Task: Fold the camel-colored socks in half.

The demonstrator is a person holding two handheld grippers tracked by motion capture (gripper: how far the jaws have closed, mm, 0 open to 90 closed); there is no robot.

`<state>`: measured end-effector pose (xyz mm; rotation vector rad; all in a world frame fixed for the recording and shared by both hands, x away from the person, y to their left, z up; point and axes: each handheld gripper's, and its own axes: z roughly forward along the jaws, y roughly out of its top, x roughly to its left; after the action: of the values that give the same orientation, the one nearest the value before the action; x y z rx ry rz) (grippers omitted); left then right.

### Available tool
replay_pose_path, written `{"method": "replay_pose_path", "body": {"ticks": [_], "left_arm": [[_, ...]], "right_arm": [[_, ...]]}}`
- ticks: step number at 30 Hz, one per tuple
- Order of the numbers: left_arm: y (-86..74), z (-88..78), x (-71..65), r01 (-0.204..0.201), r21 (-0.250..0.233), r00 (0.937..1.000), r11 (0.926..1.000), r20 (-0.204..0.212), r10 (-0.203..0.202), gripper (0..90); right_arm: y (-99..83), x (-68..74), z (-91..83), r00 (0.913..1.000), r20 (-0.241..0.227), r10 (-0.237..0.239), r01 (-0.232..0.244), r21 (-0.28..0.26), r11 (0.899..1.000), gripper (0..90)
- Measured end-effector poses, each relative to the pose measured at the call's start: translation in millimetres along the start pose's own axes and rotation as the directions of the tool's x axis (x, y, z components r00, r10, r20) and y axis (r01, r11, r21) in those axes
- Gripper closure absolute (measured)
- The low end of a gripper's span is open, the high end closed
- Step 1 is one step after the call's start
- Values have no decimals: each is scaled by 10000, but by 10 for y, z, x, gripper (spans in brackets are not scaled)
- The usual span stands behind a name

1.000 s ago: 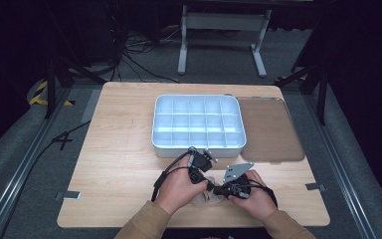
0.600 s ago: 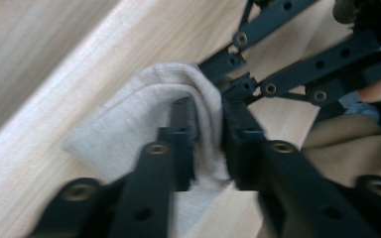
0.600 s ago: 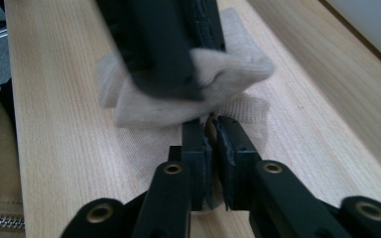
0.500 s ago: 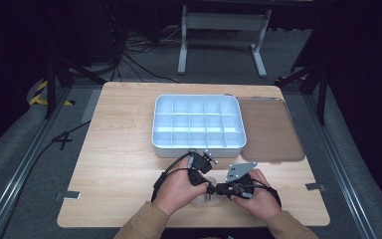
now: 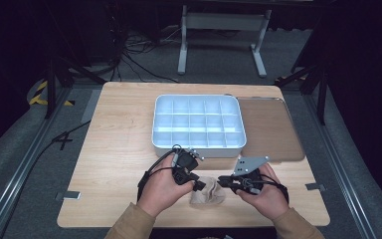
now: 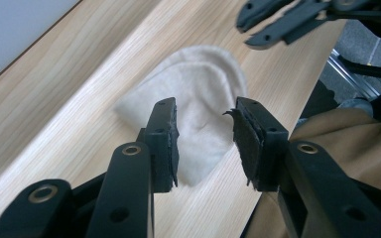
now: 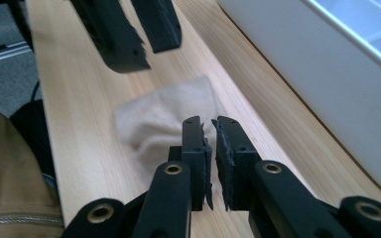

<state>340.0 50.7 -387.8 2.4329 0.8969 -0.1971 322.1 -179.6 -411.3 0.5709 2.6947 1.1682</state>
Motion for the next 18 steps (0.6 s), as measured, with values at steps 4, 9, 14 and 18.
{"method": "replay_pose_path", "body": {"ticks": [4, 9, 14, 18], "left_arm": [[-66, -29, 44, 129, 47, 9998, 9999, -165, -128, 636], [-119, -23, 81, 221, 155, 9992, 9996, -331, -216, 684], [-116, 21, 87, 178, 271, 9990, 9995, -411, -166, 780], [-88, 123, 78, -146, 404, 9994, 9991, -321, 159, 807]], "right_arm": [[86, 85, 76, 9993, -306, -196, 193, -103, 9998, 825], [160, 171, 282, 9969, -669, -419, 423, 44, 9991, 816], [129, 138, 368, 9981, -578, -235, 250, 257, 9994, 818], [88, 107, 350, 9987, -500, -89, 107, 356, 9993, 817]]}}
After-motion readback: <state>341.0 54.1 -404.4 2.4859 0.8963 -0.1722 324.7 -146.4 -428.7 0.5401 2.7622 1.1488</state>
